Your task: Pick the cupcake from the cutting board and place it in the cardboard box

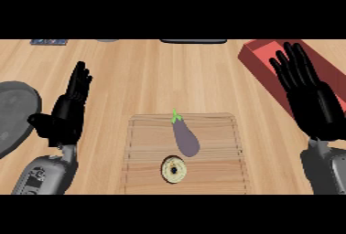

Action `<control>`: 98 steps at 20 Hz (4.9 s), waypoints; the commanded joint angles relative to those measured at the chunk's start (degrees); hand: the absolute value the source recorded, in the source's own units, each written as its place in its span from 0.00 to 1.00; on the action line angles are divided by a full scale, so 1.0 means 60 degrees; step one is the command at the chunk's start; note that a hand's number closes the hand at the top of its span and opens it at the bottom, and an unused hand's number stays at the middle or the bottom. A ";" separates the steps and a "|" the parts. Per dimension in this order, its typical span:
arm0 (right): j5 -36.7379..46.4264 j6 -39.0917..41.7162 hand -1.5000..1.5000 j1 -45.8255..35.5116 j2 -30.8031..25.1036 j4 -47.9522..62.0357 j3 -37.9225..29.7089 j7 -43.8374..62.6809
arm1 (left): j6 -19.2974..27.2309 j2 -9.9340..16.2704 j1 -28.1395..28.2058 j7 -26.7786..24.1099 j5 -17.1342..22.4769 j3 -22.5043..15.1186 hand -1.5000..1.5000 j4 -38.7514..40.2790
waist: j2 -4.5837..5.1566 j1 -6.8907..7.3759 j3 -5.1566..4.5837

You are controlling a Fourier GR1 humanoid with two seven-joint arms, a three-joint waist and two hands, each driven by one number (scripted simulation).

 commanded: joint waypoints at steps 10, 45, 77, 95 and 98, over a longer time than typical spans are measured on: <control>0.6788 -0.3899 1.00 0.2773 -0.0136 -0.1720 0.2535 0.1528 | 0.0071 0.0010 0.1979 -0.0097 0.0396 0.0764 0.50 0.1703 | -0.0045 -0.0294 0.0285; 1.2754 0.2853 0.00 0.1715 0.2550 -0.4341 0.8641 1.3241 | -0.0436 -0.0279 0.1199 -0.0086 0.0149 0.0845 0.50 0.2237 | 0.0011 0.0224 0.0324; 1.0944 0.0996 0.00 -0.0936 0.2564 -0.0299 0.8008 1.4187 | -0.0733 -0.0401 0.1290 -0.0334 -0.0070 0.0940 0.50 0.2369 | 0.0038 0.0259 0.0330; 1.0341 0.0169 0.00 -0.1259 0.2566 0.0915 0.8389 1.4183 | -0.0682 -0.0475 0.1325 -0.0189 -0.0196 0.1119 0.50 0.2176 | 0.0019 0.0250 0.0338; 1.0914 -0.0325 0.00 -0.0674 0.2566 0.1778 0.8210 1.2805 | -0.1123 -0.0353 0.1647 -0.0664 0.0044 0.1350 0.50 0.2413 | 0.0035 0.0200 0.0337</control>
